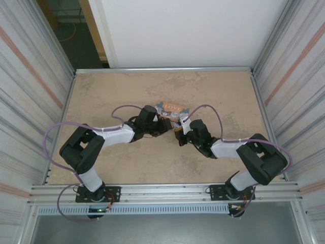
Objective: Unlock a padlock with a key
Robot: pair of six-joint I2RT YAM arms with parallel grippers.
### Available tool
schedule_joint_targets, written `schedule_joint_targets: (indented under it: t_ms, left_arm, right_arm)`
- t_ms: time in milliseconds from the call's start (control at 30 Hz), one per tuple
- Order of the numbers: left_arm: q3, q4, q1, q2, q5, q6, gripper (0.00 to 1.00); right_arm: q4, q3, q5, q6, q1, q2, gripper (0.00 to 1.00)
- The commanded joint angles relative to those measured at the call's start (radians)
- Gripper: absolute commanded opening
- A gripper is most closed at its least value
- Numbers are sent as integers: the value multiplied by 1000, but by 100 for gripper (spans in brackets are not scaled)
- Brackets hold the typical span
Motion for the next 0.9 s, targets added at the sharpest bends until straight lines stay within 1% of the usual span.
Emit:
schedule_joint_targets:
  t_ms: [0,200,467,733,867]
  left_arm:
    - [1,18,-55,-23,177,0,12]
    - [0,14,-61,-21,181,0,11]
    - [-5,29,-70,-12,181,-11,11]
    - [-24,78,-70,11,180,-37,12]
    - [-34,125,-68,37,186,-62,13]
  right_arm:
    - [186,91,-46,12,10,1,0]
    - [186,135,-49,-18,11,6,0]
    - [185,189,-70,-13,11,26,0]
    - [185,146,-40,4,11,37,0]
    - [131,125,-19,-10,10,52,0]
